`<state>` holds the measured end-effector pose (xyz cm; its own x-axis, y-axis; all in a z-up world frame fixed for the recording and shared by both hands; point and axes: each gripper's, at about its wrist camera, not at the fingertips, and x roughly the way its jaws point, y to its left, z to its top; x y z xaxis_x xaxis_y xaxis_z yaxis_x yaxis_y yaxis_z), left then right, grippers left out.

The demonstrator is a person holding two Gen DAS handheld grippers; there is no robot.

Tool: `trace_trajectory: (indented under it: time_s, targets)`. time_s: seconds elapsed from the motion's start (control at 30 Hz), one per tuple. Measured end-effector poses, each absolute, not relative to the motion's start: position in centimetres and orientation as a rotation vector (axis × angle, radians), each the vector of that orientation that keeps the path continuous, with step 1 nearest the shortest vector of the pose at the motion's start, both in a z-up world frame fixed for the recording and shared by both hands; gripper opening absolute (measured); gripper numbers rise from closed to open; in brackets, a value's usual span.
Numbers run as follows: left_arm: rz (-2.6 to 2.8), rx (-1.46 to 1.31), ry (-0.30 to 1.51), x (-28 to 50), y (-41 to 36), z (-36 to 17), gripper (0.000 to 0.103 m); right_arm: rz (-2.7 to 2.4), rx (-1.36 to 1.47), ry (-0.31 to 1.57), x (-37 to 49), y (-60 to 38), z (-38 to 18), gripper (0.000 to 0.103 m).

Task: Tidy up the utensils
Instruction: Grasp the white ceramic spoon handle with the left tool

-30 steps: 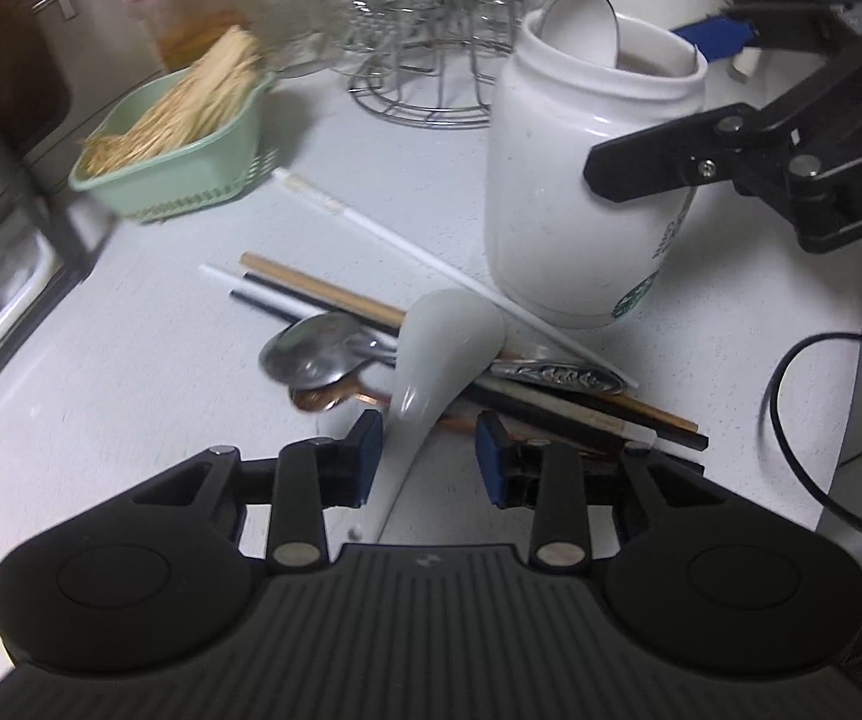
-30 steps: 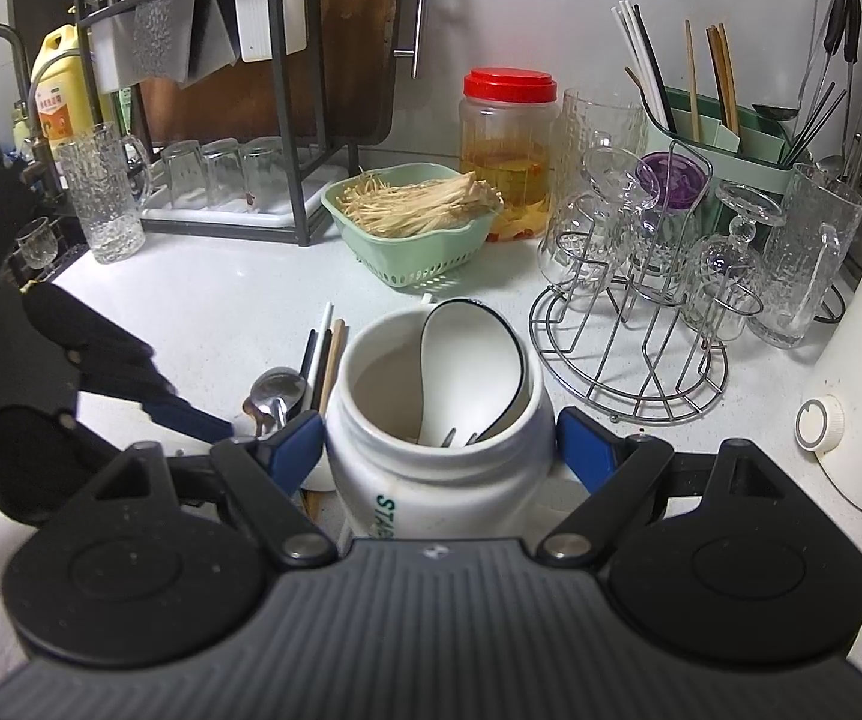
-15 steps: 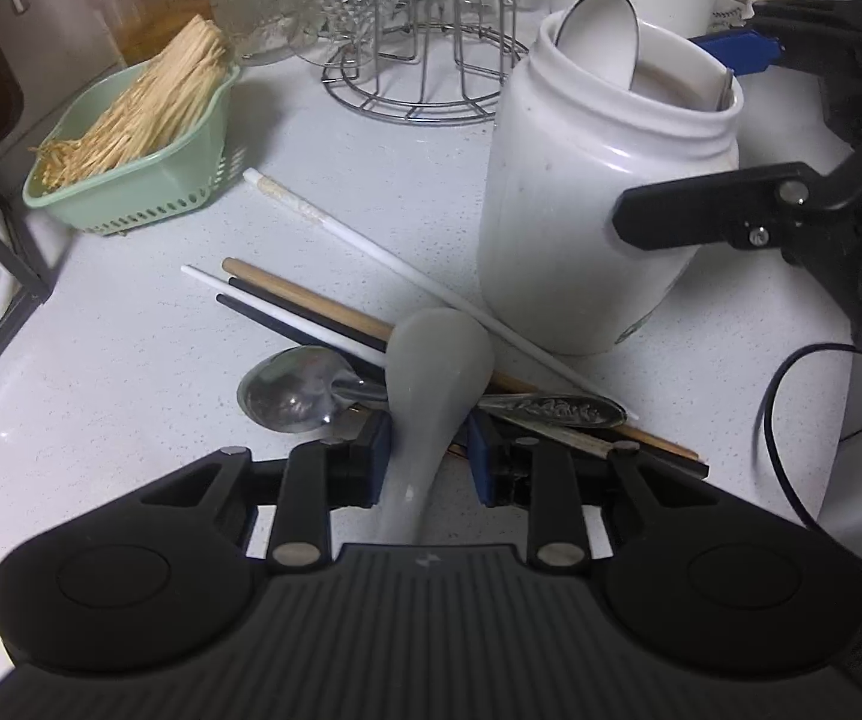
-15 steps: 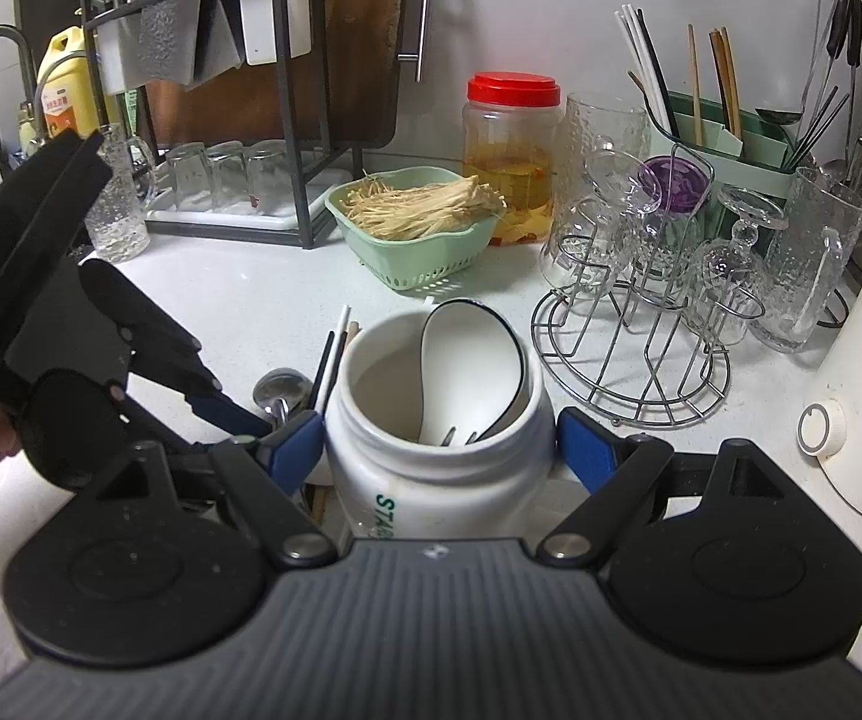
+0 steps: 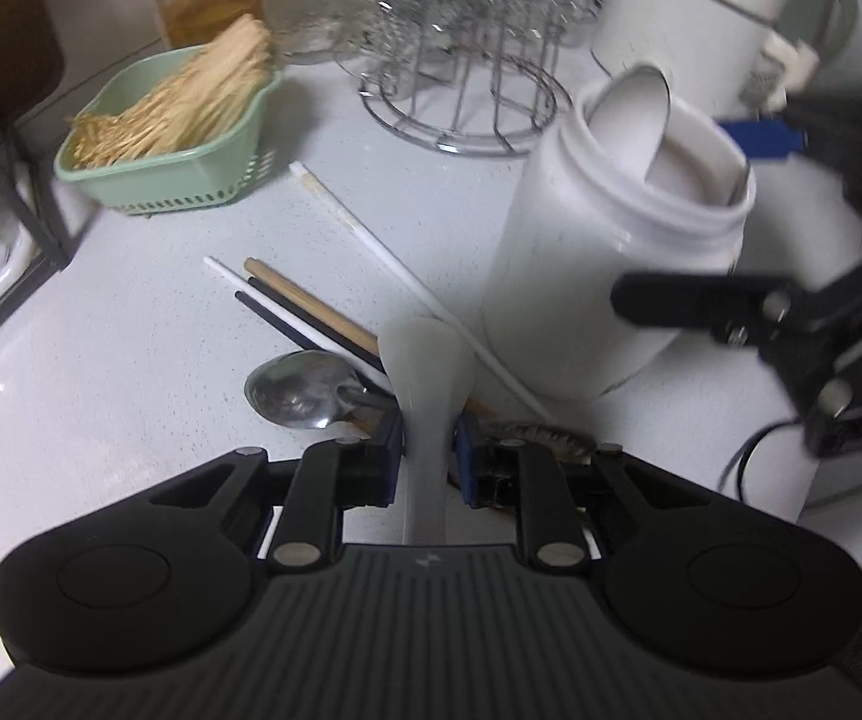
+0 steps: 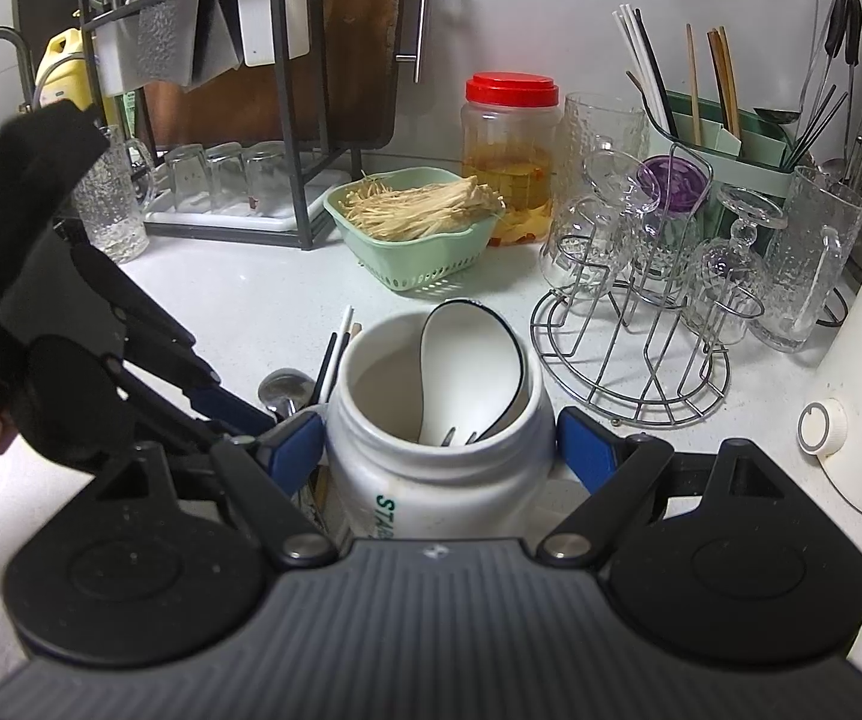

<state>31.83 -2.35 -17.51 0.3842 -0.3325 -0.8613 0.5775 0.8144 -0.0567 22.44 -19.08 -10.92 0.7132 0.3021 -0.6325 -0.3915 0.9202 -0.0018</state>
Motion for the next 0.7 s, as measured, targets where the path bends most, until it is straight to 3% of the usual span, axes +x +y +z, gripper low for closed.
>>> trace_trajectory:
  time_s: [0.4, 0.6, 0.7]
  targets:
    - [-0.459, -0.140, 1.081, 32.7, 0.1, -19.9, 0.017, 0.386, -0.140, 0.663, 23.0, -18.9, -11.1, 0.087]
    - [-0.448, -0.109, 1.057, 32.7, -0.5, -19.5, 0.015, 0.392, -0.144, 0.666, 23.2, -18.9, -11.0, 0.087]
    - [-0.482, -0.024, 1.032, 32.3, -1.4, -18.8, 0.008, 0.394, -0.146, 0.666, 23.2, -18.9, -11.0, 0.087]
